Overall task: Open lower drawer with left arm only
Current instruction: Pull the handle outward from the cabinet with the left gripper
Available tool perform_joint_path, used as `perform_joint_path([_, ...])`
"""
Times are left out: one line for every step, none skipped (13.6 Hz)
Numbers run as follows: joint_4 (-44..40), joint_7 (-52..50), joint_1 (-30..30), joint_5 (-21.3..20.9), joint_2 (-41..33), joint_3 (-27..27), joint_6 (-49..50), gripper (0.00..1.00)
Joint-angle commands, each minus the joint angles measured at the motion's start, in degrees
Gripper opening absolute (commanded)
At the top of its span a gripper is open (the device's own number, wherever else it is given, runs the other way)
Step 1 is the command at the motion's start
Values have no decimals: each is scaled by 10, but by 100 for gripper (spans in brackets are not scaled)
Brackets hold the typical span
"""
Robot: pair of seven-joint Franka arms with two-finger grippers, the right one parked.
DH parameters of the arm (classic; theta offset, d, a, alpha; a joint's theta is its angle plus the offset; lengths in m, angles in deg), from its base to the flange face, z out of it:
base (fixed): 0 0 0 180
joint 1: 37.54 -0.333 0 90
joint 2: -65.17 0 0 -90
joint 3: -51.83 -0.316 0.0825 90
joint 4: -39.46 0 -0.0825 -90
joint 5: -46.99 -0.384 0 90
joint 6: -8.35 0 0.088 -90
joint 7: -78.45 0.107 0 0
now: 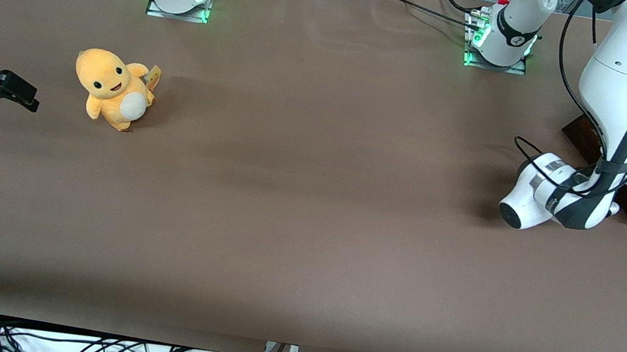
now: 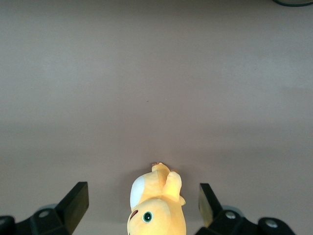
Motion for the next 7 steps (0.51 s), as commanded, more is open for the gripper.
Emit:
perform_joint_path([-28, 9, 8, 8, 7, -1, 4, 0])
perform_joint_path([-31, 9, 11, 8, 8, -1, 4, 0])
perform_joint_path([-33, 9, 11, 12, 8, -1, 4, 0])
perform_joint_path([-35, 9, 11, 15, 9, -1, 3, 0])
perform_joint_path([-42, 9, 11, 16, 11, -1, 4, 0])
perform_joint_path([-44, 9, 12, 23, 12, -1, 4, 0])
perform_joint_path([-44, 9, 16, 24, 13, -1, 4, 0])
